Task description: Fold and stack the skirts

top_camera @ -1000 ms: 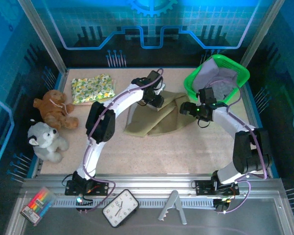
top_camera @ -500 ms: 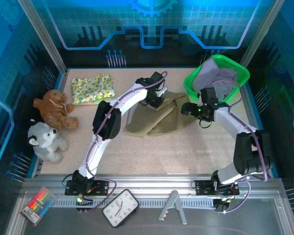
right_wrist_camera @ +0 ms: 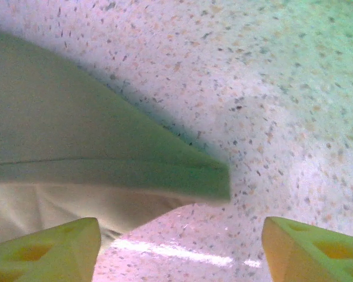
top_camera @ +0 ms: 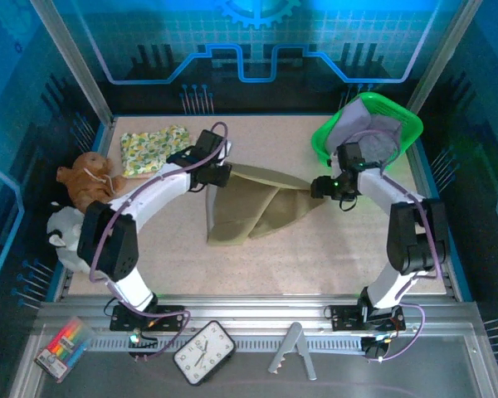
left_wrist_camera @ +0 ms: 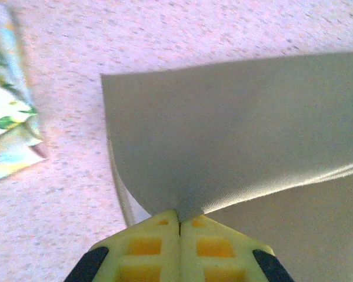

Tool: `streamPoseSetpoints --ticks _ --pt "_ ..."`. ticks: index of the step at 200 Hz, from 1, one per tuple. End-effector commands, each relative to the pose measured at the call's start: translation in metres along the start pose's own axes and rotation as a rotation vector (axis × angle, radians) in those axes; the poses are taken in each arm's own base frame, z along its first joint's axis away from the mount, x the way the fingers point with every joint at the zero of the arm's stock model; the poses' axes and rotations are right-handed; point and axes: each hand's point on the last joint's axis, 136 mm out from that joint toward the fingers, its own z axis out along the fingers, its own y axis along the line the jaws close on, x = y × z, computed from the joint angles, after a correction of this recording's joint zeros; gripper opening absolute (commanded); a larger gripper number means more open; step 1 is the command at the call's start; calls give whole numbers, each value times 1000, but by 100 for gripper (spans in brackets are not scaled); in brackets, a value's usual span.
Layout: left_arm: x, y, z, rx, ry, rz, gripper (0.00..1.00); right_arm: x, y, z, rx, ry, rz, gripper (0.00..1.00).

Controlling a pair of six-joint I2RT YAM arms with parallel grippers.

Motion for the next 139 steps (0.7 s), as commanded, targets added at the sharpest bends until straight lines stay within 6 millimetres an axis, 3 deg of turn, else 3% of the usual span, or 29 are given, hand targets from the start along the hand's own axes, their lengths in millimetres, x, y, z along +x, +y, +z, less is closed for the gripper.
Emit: streamPoseSetpoints --ticks 1,29,46,70,95,139 --pt "3 28 -2 -110 -29 -49 0 -9 10 0 -61 22 -134 69" --pt "4 58 -12 -161 -60 -101 0 -2 45 -1 -191 76 -382 65" --pt "2 67 -15 -173 -68 -104 0 3 56 0 -197 91 -532 63" --pt "-1 73 -16 -186 -73 -96 0 -10 58 -3 -208 52 -621 63" --pt "-2 77 -17 -187 -84 -97 0 -25 49 0 -143 79 -730 63" --pt "-5 82 -19 -194 -91 -94 0 -42 60 6 -157 123 -1002 65"
